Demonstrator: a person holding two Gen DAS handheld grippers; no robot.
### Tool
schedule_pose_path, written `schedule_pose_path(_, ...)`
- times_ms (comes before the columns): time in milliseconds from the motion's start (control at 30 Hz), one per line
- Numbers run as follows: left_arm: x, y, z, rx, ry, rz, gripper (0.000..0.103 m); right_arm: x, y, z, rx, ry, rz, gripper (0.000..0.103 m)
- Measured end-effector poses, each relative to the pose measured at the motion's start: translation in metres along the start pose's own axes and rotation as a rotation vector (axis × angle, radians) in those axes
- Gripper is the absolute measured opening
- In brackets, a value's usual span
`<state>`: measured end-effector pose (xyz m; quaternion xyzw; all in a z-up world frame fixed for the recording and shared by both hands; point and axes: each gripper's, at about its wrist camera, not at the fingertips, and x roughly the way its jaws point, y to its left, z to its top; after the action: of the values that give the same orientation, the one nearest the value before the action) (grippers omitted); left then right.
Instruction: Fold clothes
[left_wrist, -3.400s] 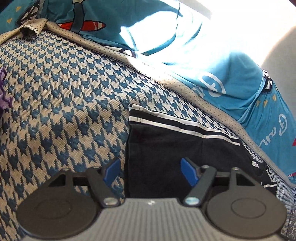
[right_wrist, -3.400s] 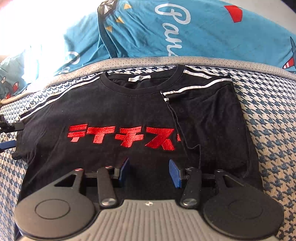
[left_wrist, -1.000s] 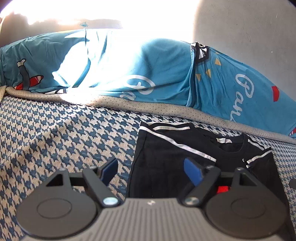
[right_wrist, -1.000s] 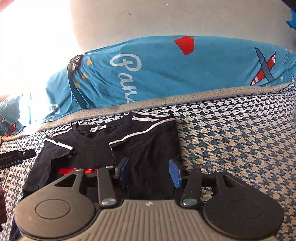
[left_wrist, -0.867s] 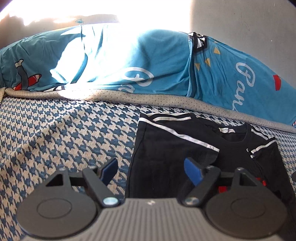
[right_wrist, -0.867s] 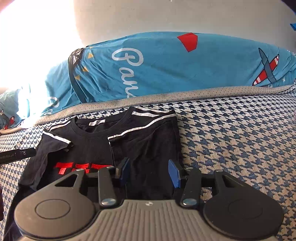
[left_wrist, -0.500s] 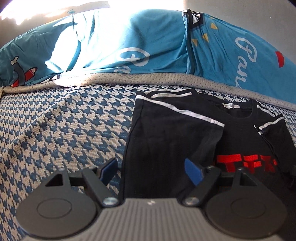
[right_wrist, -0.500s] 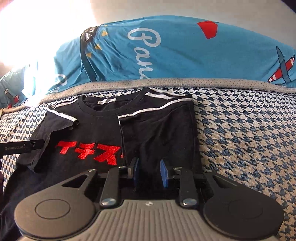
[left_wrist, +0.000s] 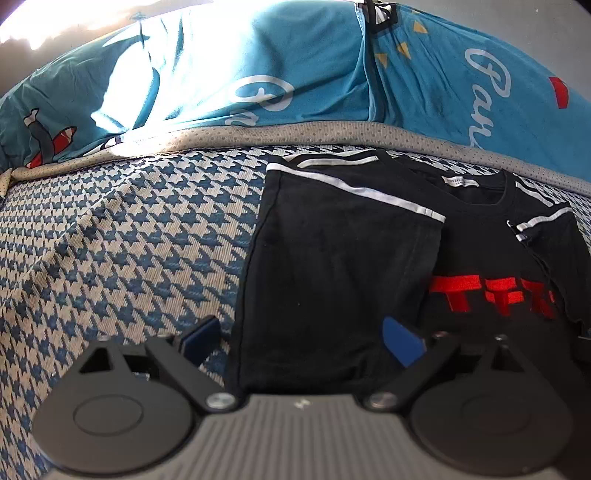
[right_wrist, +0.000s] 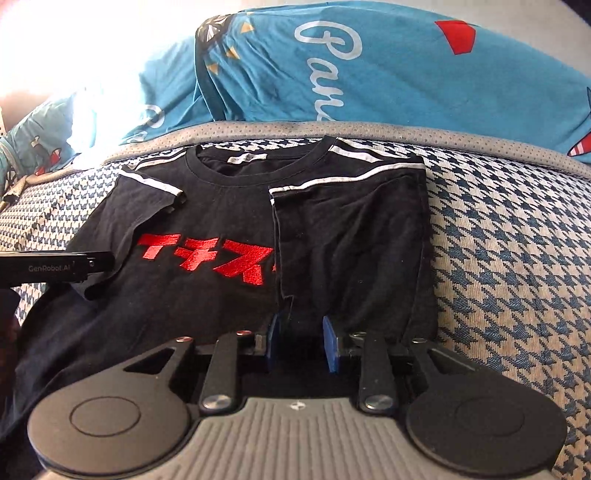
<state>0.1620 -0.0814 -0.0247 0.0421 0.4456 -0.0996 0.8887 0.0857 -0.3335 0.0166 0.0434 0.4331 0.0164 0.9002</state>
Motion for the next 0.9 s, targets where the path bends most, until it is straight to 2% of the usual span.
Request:
schedule_pose_path(233, -0.015, -0.009, -0.007, 0.050, -0.032, 0.034, 0.102, -0.015, -0.012, 0.005, 0.061, -0.024, 0.035, 0.029)
schedule_pose_path(367, -0.033, -0.006, -0.001, 0.020, -0.059, 0.029, 0.102, -0.028, -0.042, 0.012, 0.195, -0.082, -0.008, 0.029)
schedule_pose_path(567, -0.064, 0.005, 0.002, -0.006, -0.090, -0.001, 0.103, -0.024, -0.083, 0.009, 0.378, -0.067, -0.019, 0.029)
schedule_pose_path(767, -0.062, 0.011, -0.008, -0.037, -0.045, -0.008, 0.103, -0.016, -0.104, -0.002, 0.505, -0.032, 0.047, 0.029)
schedule_pose_path(900, -0.052, 0.009, -0.008, -0.037, -0.023, -0.003, 0.103, -0.013, -0.108, -0.005, 0.555, -0.037, 0.061, 0.029)
